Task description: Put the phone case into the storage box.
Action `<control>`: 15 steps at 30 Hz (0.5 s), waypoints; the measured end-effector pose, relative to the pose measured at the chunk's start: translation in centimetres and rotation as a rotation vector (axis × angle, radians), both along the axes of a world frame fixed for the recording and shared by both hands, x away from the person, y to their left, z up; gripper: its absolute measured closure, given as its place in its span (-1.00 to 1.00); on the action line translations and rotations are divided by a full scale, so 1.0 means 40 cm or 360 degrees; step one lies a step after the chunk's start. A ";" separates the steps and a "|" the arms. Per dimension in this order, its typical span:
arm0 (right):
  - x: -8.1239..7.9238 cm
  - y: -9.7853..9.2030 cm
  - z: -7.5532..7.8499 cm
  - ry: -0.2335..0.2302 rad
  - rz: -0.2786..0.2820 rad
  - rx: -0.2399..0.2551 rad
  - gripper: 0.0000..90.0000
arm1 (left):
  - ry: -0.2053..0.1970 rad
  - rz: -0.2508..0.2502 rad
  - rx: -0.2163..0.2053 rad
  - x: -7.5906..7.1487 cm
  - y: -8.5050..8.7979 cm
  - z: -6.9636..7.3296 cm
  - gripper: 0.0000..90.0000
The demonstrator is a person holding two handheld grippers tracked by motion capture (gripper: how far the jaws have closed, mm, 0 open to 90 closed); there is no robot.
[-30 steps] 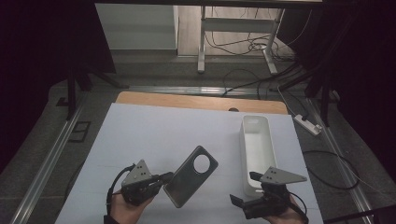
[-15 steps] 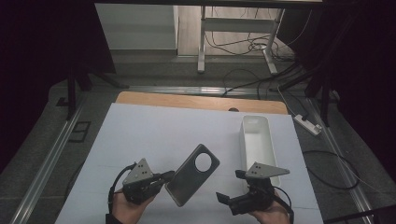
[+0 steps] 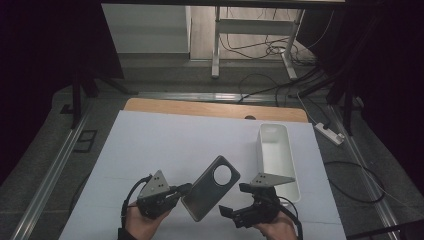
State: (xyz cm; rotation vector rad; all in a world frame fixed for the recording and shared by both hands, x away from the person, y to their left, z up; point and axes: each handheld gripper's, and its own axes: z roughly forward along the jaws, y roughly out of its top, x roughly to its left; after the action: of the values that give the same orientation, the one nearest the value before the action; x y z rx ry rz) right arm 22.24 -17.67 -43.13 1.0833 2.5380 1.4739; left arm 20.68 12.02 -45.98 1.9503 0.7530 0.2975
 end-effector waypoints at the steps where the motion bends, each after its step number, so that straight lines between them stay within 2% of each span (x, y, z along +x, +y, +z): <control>1: 0.001 0.006 -0.002 0.0005 0.0004 0.0000 -1.00 | 0.0000 -0.0002 0.0001 0.000 -0.002 0.000 0.98; 15: 0.008 0.060 -0.024 0.0087 -0.0005 0.0007 -1.00 | -0.0006 -0.0010 0.0003 0.000 -0.022 -0.004 0.98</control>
State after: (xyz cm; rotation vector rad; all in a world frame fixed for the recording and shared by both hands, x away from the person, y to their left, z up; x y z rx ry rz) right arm 22.55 -15.26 -44.09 1.1436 2.5687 1.4700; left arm 20.66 11.13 -46.16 1.9531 0.7439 0.2982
